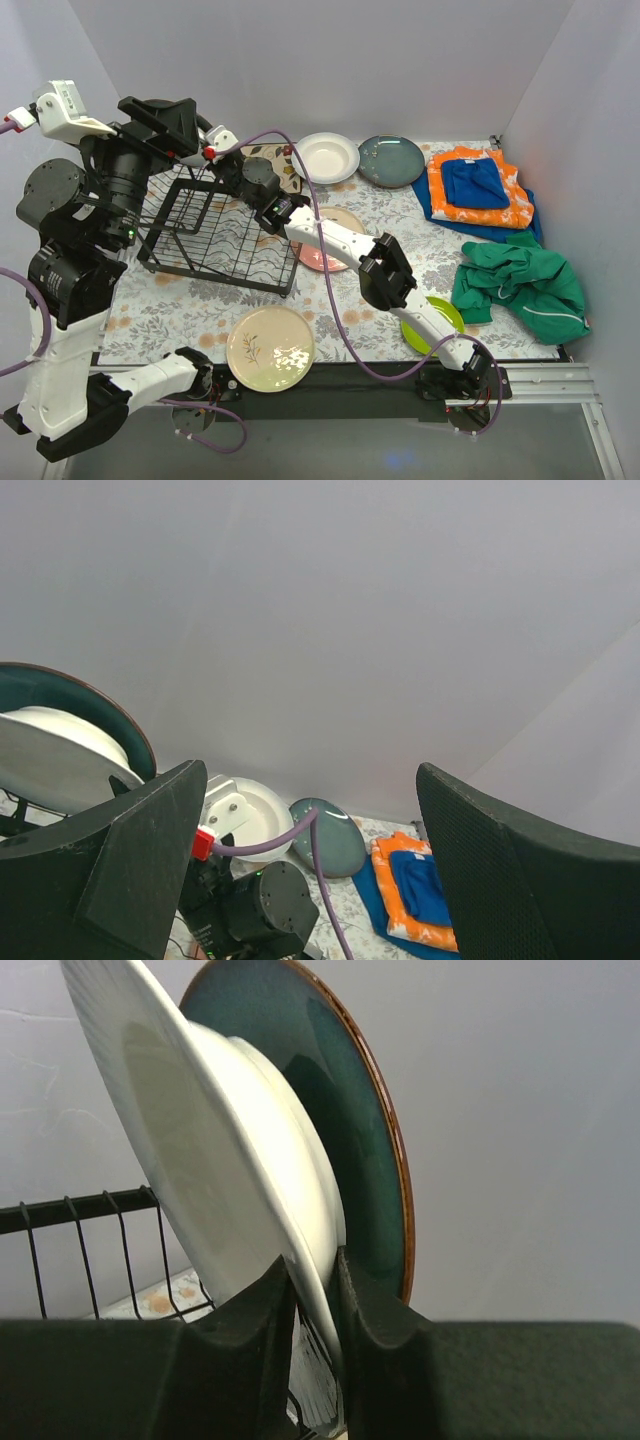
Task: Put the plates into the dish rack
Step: Insert the plate into the dish rack
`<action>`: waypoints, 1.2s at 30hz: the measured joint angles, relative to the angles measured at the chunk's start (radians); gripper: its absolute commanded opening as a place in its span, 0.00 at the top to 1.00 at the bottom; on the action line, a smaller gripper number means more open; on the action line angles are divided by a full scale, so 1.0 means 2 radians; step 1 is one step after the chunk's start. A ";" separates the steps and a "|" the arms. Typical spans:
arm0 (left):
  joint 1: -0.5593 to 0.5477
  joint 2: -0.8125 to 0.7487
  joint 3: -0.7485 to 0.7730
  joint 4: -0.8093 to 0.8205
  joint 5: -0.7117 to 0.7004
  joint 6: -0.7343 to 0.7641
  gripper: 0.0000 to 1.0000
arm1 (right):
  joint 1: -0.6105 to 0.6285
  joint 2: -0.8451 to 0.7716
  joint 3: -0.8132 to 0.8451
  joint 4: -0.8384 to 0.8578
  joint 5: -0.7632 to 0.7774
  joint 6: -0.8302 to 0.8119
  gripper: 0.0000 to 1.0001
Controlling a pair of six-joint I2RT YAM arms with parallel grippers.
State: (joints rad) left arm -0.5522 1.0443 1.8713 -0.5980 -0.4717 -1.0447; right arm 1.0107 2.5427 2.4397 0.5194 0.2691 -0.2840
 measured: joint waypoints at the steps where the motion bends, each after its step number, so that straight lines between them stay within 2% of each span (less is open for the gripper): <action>1: 0.000 0.000 0.000 0.000 0.000 0.000 0.16 | 0.000 0.000 0.000 0.003 -0.002 0.001 0.70; 10: 0.000 0.000 -0.004 0.000 0.000 -0.002 0.16 | 0.005 0.000 0.000 0.051 -0.005 0.009 0.62; 19: 0.000 -0.004 -0.015 0.002 0.000 -0.008 0.16 | 0.004 -0.012 -0.010 0.061 -0.006 0.009 0.55; 27: 0.000 -0.011 -0.033 0.009 0.000 -0.014 0.16 | 0.005 -0.078 -0.081 0.078 -0.023 0.009 0.46; 36: 0.000 -0.027 -0.054 0.016 0.006 -0.025 0.16 | 0.009 -0.182 -0.208 0.105 -0.051 0.010 0.36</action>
State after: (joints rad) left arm -0.5522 0.9909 1.7638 -0.5652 -0.4599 -1.0939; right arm 1.0283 2.1796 2.0239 0.7288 0.1665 -0.2642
